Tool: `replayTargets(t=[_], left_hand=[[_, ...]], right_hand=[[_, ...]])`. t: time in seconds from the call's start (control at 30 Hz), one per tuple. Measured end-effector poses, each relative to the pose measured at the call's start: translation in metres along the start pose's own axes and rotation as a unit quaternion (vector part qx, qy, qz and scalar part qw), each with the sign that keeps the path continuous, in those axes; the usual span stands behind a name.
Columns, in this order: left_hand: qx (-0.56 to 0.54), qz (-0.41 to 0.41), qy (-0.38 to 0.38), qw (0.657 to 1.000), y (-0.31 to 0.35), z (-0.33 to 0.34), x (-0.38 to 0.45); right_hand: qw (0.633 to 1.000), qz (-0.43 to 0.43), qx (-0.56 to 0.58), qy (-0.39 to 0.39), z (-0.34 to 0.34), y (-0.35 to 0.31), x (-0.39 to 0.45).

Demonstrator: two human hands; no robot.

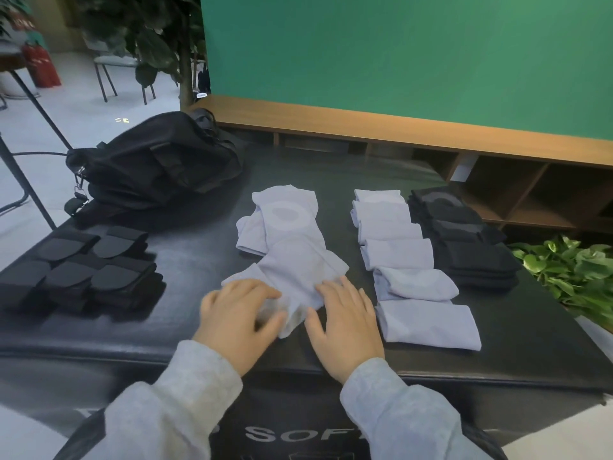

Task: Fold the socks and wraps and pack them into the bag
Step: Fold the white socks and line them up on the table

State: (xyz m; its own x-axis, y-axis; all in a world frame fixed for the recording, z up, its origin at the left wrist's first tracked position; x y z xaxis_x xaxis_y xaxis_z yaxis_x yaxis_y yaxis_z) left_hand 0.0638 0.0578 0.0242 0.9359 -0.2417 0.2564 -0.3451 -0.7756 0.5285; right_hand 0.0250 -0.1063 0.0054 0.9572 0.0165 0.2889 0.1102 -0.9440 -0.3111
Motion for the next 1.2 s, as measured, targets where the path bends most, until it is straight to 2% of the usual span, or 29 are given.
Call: replayTargets(t=[0.1, 0.2, 0.37, 0.5, 0.57, 0.63, 0.7, 0.73, 0.8, 0.83, 0.9, 1.0, 1.13, 1.2], left_hand=[[0.080, 0.014, -0.057, 0.995, 0.012, 0.013, -0.005], [0.071, 0.038, -0.029, 0.996, 0.006, 0.013, -0.009], [0.054, -0.018, -0.019, 0.998, -0.019, 0.002, -0.007], [0.072, -0.039, 0.003, 0.997, -0.027, -0.006, -0.006], [0.055, -0.047, 0.017, 0.997, -0.020, -0.008, -0.007], [0.027, 0.008, 0.013, 1.000, -0.005, -0.008, -0.011], [0.008, 0.097, -0.044, 0.994, 0.014, -0.002, -0.020], [0.020, 0.112, -0.098, 0.989, 0.023, 0.004, -0.025], [0.073, 0.072, -0.179, 0.978, 0.033, 0.016, -0.033], [0.104, 0.061, -0.188, 0.975, 0.035, 0.022, -0.035], [0.139, 0.071, -0.147, 0.977, 0.038, 0.025, -0.037], [0.104, 0.079, -0.107, 0.986, 0.036, 0.019, -0.037], [-0.010, 0.080, -0.057, 0.995, 0.028, 0.012, -0.035], [-0.061, 0.038, -0.046, 0.996, 0.025, 0.008, -0.034]], right_hand=[[0.999, -0.005, -0.011, 0.037, -0.001, -0.003, -0.001], [0.997, -0.037, -0.014, 0.062, -0.002, -0.004, -0.005], [0.987, -0.136, 0.007, 0.089, -0.004, -0.010, -0.013], [0.985, -0.089, 0.051, 0.138, -0.008, -0.006, -0.014], [0.989, -0.066, 0.051, 0.121, -0.006, -0.004, -0.011], [0.994, -0.054, 0.046, 0.082, -0.003, -0.003, -0.008], [0.996, -0.051, 0.049, 0.062, 0.000, -0.002, -0.006], [0.996, -0.051, 0.055, 0.055, 0.000, -0.002, -0.006], [0.994, -0.047, 0.084, 0.045, -0.002, -0.002, -0.006], [0.993, -0.040, 0.104, 0.041, -0.004, -0.001, -0.006], [0.988, -0.020, 0.147, 0.038, -0.008, -0.002, -0.007], [0.978, 0.003, 0.200, 0.057, -0.010, -0.001, -0.011], [0.969, 0.036, 0.220, 0.107, -0.014, 0.002, -0.015], [0.964, 0.056, 0.233, 0.118, -0.015, 0.003, -0.015]])
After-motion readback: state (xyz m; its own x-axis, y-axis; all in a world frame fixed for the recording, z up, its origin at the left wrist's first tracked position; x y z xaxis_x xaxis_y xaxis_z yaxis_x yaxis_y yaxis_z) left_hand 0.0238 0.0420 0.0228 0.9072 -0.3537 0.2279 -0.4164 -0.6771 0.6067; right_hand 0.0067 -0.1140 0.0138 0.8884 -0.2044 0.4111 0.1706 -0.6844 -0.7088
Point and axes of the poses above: each hand's wrist, its own x-axis towards the middle knuckle, its own z-axis out of the palm, y = z × x, the point moved 3 cm from there along x, towards the middle knuckle, and after that the axes turned 9 degrees about -z, right-handed, at the moved point
